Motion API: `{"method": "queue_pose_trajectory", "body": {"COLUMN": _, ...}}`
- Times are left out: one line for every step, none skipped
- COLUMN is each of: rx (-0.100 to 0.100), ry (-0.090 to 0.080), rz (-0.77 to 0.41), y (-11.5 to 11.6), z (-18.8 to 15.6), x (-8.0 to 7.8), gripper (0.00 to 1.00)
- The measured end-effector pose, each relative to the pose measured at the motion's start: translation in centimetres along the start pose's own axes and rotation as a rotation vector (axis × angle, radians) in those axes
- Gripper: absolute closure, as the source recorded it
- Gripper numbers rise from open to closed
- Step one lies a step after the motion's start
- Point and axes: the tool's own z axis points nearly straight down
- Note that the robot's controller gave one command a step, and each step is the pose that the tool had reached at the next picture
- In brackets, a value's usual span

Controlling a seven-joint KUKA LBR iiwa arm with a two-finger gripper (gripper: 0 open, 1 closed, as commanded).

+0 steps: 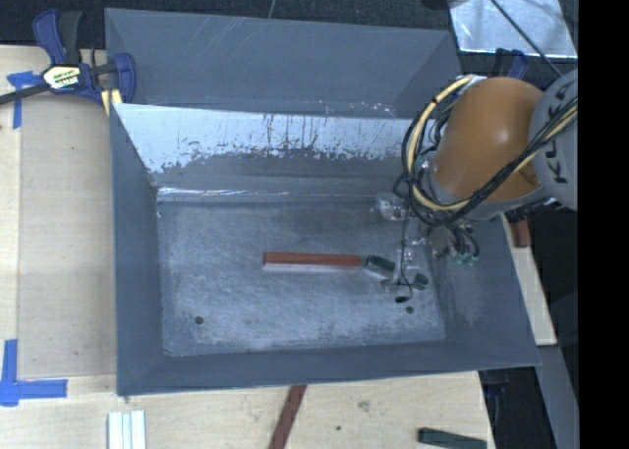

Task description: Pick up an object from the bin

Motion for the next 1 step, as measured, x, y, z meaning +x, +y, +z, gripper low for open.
{"method": "queue_pose_trajectory", "body": {"rx": 0.0, "ry": 0.0, "rz": 0.0, "y": 0.0, "z": 0.0, "x": 0.0, "gripper": 0.0}}
